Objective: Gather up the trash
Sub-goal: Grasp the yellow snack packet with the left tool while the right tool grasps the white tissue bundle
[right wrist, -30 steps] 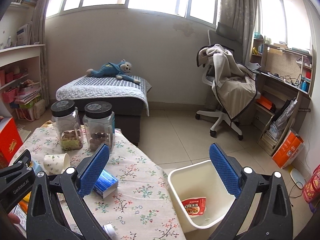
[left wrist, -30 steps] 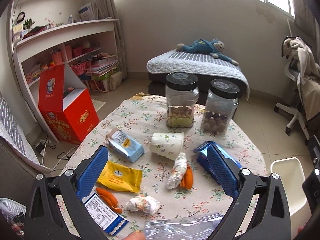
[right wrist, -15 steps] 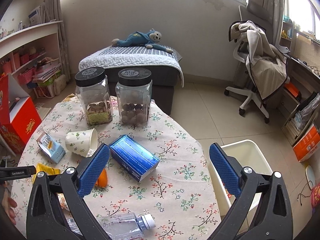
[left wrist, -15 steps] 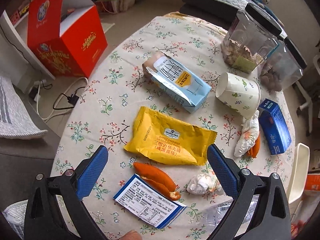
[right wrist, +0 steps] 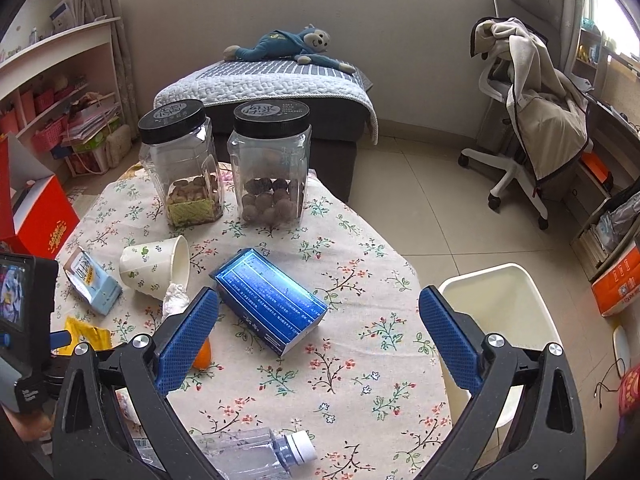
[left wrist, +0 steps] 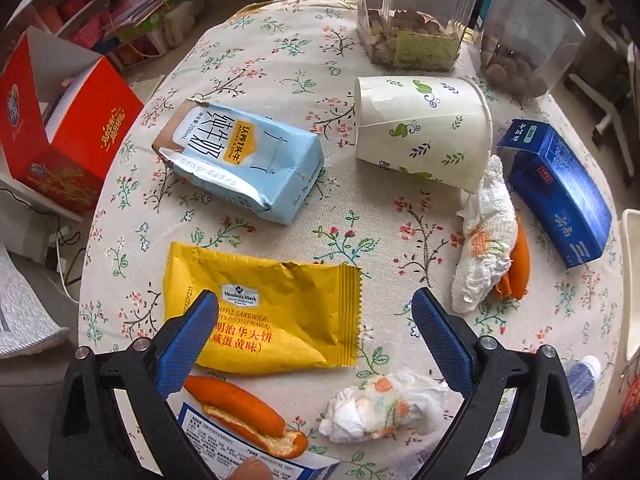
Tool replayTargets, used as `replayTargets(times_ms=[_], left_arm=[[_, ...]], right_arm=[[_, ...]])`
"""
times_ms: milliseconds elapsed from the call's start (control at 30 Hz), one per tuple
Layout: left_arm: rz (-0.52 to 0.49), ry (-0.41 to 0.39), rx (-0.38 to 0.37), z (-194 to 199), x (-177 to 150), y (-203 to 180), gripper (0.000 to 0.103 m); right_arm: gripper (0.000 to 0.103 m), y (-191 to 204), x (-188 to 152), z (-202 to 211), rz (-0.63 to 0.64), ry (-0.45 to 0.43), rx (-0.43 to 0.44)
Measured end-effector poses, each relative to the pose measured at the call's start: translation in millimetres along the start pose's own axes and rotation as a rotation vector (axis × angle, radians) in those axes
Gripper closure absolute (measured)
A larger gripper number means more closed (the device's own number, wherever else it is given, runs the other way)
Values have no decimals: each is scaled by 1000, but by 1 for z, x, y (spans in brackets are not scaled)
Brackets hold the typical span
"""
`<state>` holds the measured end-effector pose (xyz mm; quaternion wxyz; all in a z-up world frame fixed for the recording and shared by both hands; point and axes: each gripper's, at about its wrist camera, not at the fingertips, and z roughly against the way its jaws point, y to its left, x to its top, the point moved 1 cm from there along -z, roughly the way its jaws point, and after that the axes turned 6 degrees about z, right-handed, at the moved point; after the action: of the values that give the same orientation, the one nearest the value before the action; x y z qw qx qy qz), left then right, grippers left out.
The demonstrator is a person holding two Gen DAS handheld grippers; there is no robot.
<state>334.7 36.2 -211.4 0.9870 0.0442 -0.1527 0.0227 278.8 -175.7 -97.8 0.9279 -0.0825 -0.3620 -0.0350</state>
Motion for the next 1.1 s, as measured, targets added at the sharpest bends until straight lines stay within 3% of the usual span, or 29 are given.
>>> replayTargets(times_ms=[33, 167, 200, 300, 467, 600, 800, 900, 1100], left_arm=[[-18, 5, 16, -4, -1, -2, 33], [-9, 34, -17, -10, -2, 7, 67], [-7, 26, -20, -8, -2, 10, 83], [9, -19, -47, 7, -1, 22, 96], [41, -151, -84, 50, 1, 42, 98], [67, -229, -111, 79, 4, 53, 99], [80, -234, -121, 86, 5, 59, 99], [90, -237, -120, 86, 5, 62, 99], [119, -248, -137, 90, 6, 69, 99]], right_arm=[[7, 1, 1, -4, -5, 15, 16], [7, 14, 0, -18, 2, 70, 69], [7, 19, -1, -21, 13, 79, 76], [7, 36, -4, -31, 58, 104, 99], [11, 69, -5, -51, 113, 147, 161], [29, 98, -8, -71, 181, 166, 194], [45, 137, -27, -90, 330, 167, 197], [73, 147, -32, -89, 391, 154, 214], [79, 129, -14, -72, 264, 162, 349]])
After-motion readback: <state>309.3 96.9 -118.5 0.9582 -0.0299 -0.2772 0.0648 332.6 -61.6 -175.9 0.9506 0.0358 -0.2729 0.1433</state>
